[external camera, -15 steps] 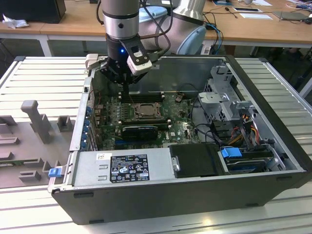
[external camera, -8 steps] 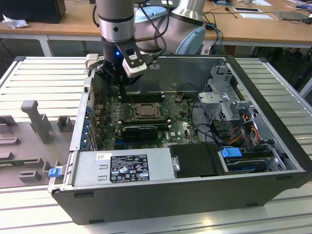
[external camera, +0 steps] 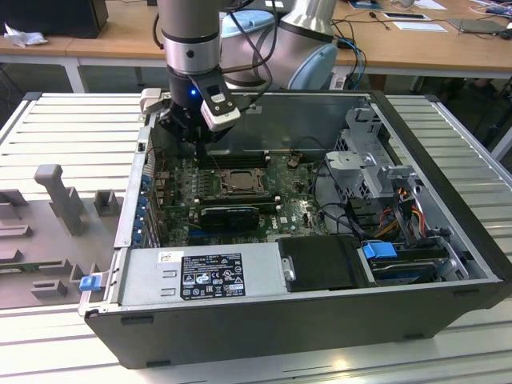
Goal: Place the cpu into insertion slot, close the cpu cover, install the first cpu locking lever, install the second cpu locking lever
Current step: 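Install the first cpu locking lever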
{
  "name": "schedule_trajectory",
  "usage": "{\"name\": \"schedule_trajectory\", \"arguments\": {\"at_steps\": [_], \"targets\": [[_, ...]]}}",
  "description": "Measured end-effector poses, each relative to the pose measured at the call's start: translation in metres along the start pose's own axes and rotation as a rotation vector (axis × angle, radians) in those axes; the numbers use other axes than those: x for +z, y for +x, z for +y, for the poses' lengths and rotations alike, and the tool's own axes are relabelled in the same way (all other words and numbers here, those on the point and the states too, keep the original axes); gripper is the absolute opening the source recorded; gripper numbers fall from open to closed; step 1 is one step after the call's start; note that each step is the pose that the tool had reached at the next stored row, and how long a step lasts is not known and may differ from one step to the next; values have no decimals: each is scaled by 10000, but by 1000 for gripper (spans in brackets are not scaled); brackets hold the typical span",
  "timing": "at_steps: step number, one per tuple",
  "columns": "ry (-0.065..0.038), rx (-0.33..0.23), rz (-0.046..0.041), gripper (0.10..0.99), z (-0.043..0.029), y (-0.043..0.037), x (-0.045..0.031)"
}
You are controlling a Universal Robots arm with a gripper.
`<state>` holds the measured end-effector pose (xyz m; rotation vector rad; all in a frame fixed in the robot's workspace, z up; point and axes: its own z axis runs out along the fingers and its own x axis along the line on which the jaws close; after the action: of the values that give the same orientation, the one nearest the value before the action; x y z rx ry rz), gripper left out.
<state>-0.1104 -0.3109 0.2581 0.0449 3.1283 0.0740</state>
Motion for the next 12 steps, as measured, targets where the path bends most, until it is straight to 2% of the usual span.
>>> {"name": "schedule_trajectory", "arguments": {"at_steps": [5, 12], "targets": [[0, -2, 0, 106, 0, -1, 30], [-7, 0, 0, 106, 44, 1, 46]]}}
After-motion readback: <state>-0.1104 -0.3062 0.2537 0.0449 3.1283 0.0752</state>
